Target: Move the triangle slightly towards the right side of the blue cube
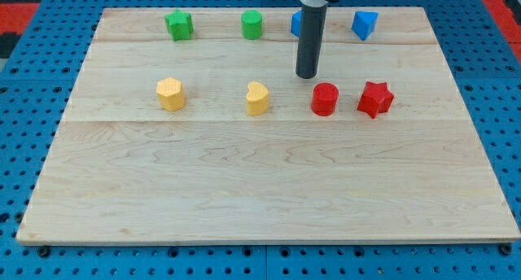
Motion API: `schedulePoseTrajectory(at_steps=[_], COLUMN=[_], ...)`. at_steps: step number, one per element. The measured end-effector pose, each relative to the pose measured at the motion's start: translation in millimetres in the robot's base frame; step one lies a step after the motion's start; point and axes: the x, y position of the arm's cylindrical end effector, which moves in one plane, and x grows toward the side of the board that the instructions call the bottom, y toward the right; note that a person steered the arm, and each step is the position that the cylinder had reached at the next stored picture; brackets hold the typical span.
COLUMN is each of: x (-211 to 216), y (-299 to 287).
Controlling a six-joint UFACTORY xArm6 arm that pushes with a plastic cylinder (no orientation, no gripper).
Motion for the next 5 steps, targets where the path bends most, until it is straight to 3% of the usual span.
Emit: schedulePoseTrajectory(at_steps=[5], x=[0], y=[-34])
